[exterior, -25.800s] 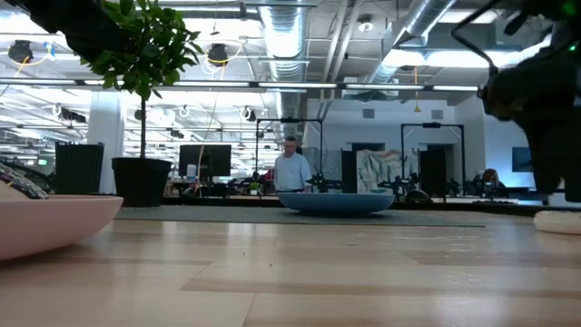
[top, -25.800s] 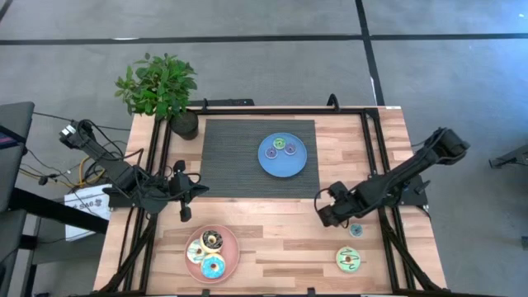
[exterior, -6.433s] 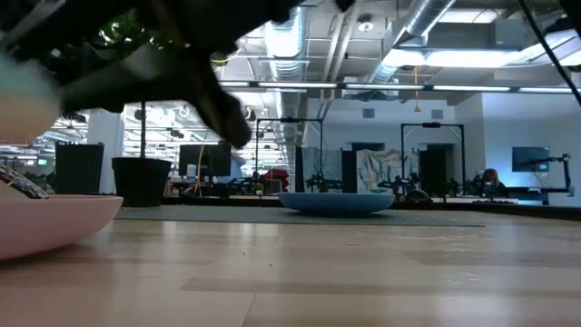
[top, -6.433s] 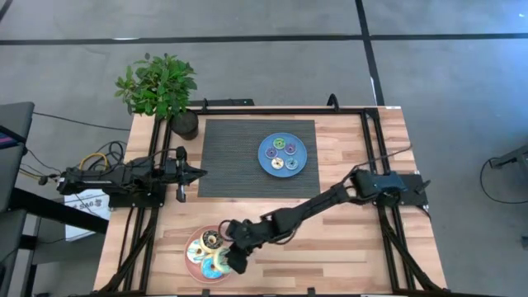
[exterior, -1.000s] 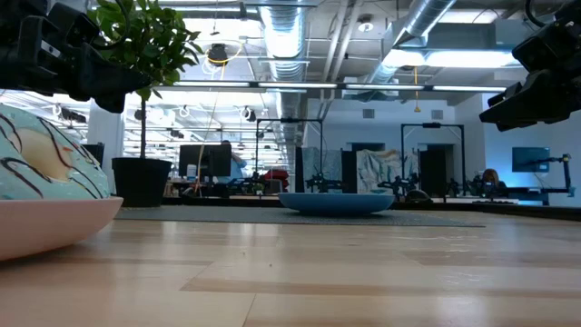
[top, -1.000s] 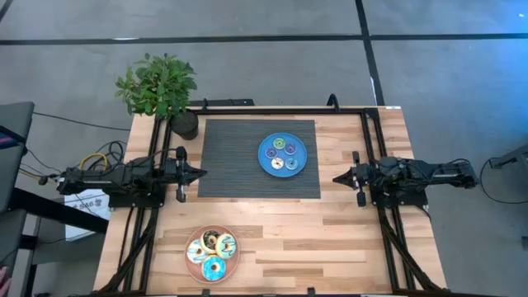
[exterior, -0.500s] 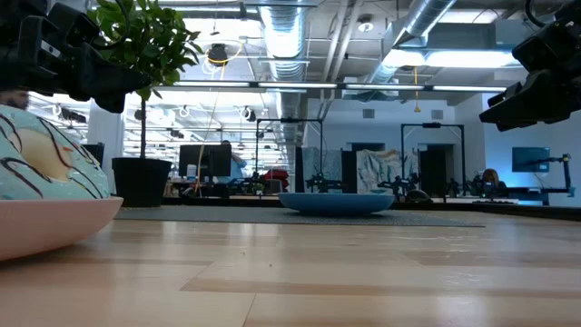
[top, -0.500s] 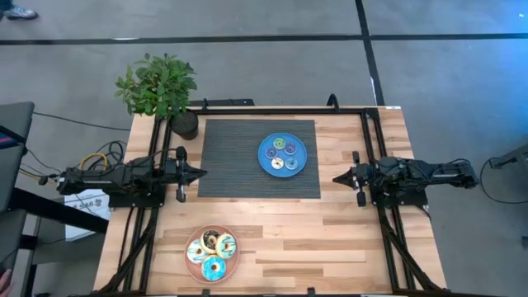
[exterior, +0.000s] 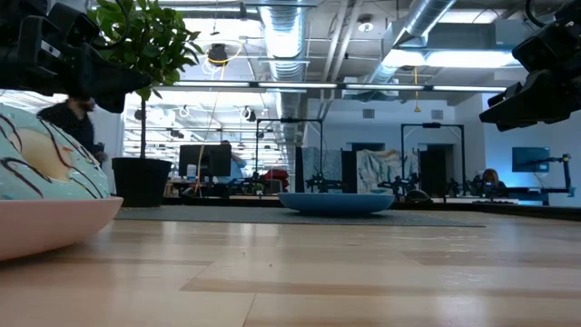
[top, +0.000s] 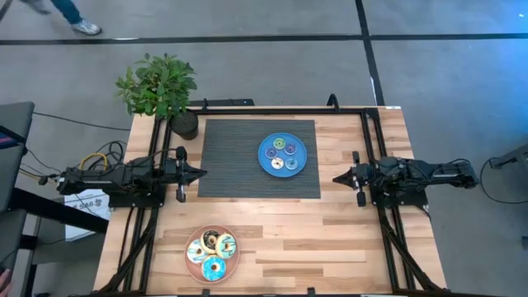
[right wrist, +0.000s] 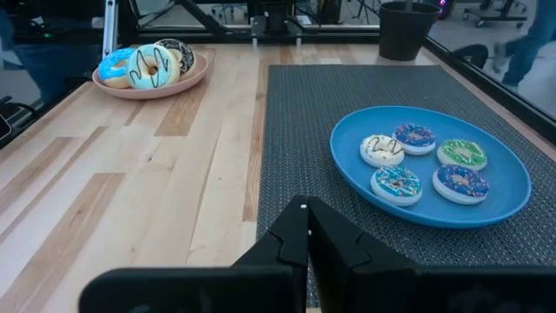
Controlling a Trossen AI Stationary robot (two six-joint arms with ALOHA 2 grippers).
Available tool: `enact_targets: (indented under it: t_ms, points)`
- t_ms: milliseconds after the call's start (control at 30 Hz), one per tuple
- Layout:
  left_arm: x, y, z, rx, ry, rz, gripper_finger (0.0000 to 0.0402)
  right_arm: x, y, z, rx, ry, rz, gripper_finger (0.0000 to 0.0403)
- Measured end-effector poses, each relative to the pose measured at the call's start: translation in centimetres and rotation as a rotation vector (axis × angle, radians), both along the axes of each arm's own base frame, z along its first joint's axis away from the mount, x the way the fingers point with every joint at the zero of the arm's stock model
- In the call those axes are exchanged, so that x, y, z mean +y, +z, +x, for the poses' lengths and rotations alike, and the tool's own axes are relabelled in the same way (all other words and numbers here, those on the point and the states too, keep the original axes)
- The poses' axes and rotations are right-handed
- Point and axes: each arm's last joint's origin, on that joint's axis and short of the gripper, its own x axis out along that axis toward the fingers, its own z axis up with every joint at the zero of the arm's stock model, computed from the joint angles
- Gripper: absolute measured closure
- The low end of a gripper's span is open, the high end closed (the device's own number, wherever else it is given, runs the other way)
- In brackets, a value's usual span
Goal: Pick & Place donuts
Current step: Return to Home Position
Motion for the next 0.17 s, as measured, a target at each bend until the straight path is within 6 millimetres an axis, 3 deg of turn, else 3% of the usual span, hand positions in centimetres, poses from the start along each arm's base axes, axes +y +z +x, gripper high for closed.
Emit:
enact_targets:
  t_ms: [167]
  points:
    - [0.00,0.00,0.00,0.000,0.000,0.000,0.0402,0.00,0.00,0.00,0.000,0.000,0.000,0.0403]
